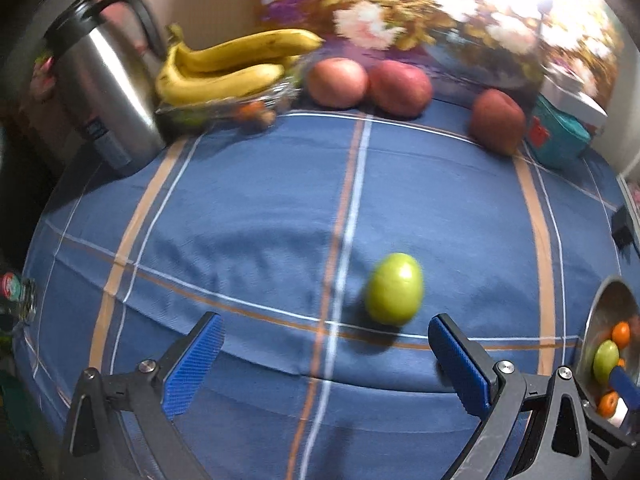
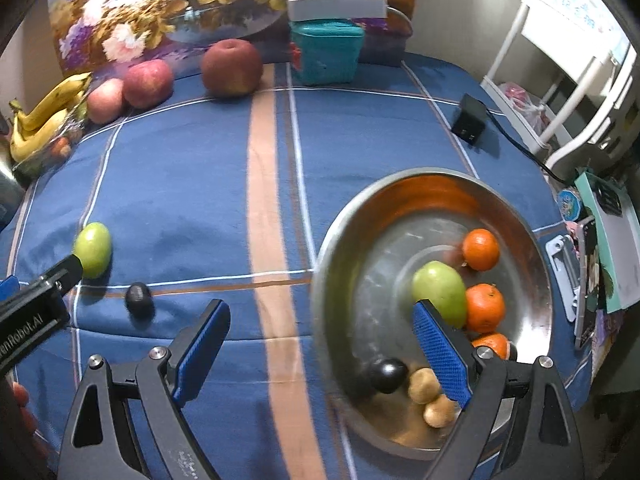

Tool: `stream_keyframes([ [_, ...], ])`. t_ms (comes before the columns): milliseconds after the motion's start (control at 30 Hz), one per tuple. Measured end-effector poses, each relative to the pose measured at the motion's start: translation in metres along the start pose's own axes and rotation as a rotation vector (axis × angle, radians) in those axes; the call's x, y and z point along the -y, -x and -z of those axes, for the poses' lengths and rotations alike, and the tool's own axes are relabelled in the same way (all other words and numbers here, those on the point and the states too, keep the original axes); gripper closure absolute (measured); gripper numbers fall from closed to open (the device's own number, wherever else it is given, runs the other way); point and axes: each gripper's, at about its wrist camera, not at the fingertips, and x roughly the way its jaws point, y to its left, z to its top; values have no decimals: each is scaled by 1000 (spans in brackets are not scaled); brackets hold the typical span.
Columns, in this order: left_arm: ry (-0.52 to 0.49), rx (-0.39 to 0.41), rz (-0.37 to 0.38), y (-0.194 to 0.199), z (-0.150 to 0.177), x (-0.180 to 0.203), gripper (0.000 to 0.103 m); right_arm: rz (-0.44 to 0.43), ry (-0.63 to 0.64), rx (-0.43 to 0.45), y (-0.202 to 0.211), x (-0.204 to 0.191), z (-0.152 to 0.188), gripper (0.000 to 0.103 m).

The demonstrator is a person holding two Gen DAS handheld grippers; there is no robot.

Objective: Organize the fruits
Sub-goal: 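Move both open grippers back from the bowl toward the green apple and dark plum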

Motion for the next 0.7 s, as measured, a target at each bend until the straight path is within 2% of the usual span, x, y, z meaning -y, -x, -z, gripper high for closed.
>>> stream_keyframes([
  [400,149,-2,-14,1,-8,-65,0,-31,50,-14,2,-46,1,11],
  [567,191,9,9,1,-10,-74,0,-55,77,-15,4,-67,2,11],
  [700,186,-4,30,-2,-11,-73,0,-65,88,-21,2,-76,2,11],
])
